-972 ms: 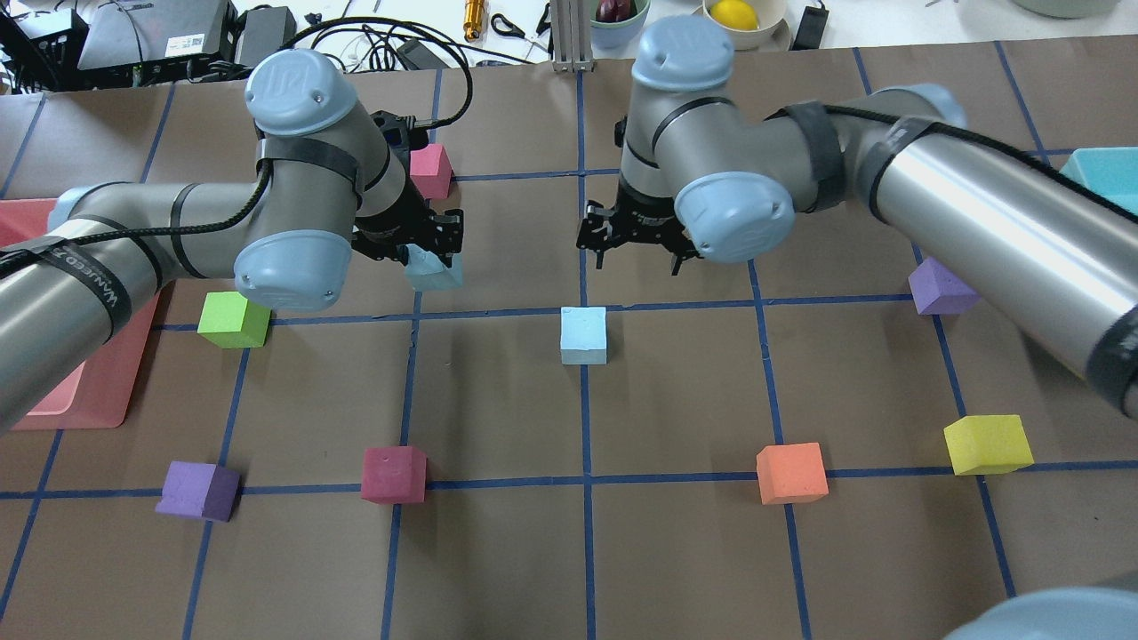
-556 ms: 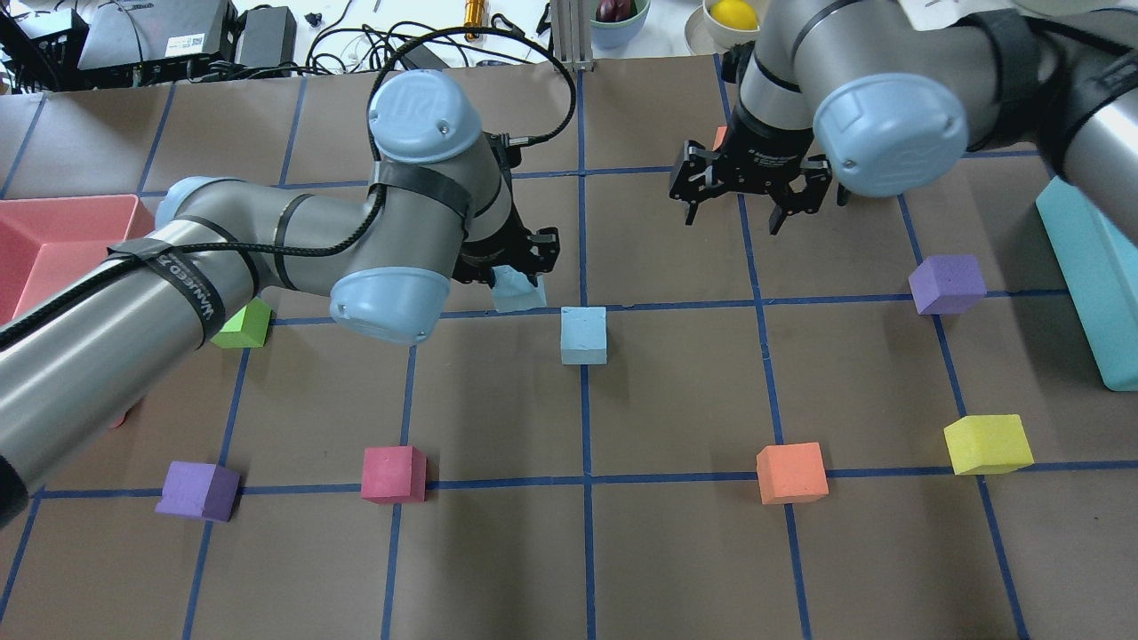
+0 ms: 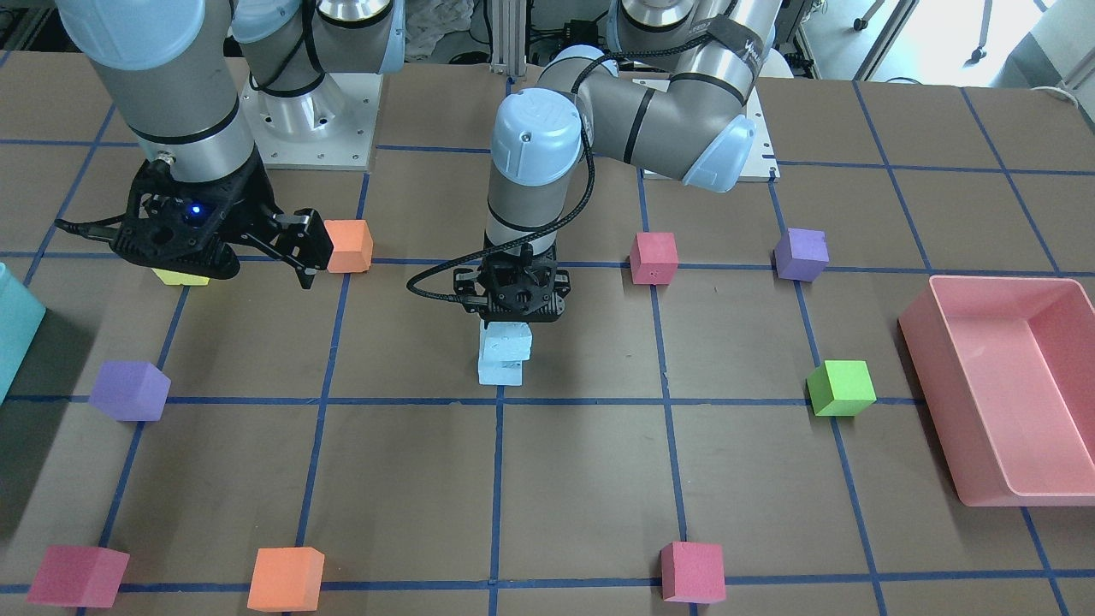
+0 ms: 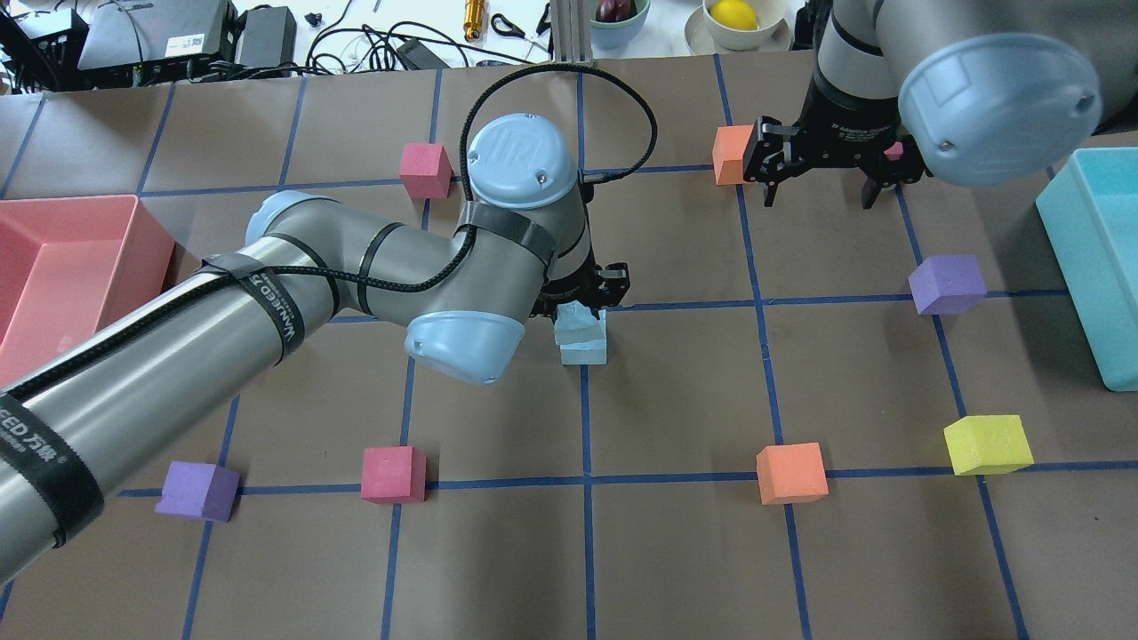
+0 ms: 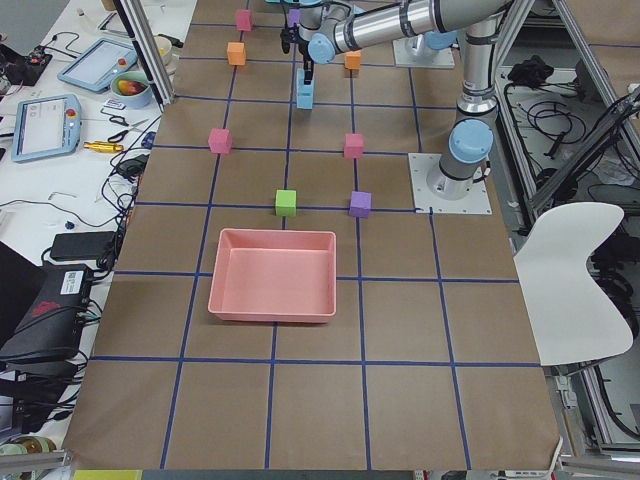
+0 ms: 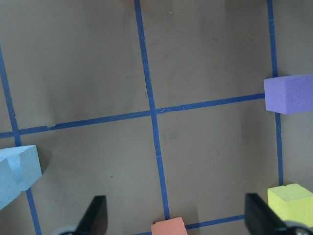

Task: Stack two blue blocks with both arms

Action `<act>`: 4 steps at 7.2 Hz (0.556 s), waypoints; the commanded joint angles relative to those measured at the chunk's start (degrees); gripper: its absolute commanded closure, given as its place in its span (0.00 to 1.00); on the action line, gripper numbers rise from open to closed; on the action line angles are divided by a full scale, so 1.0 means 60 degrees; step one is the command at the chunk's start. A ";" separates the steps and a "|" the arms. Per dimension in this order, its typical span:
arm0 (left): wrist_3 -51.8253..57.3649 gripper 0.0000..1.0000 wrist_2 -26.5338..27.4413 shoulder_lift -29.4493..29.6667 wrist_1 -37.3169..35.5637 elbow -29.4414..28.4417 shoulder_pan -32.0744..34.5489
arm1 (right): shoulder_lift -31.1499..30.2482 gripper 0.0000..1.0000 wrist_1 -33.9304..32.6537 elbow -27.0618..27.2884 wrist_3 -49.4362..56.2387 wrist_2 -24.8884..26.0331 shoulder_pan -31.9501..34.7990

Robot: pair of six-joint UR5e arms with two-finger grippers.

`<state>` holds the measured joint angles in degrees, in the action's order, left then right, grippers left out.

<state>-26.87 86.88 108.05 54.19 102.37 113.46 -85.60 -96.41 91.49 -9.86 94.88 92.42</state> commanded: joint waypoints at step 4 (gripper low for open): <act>0.0069 0.11 0.0080 0.0449 -0.0240 -0.0025 0.0119 | -0.0381 0.00 0.0908 -0.0117 0.0017 -0.0374 -0.0022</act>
<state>-26.42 87.21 110.07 53.73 102.24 114.15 -87.30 -91.11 90.84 -9.76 92.97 92.29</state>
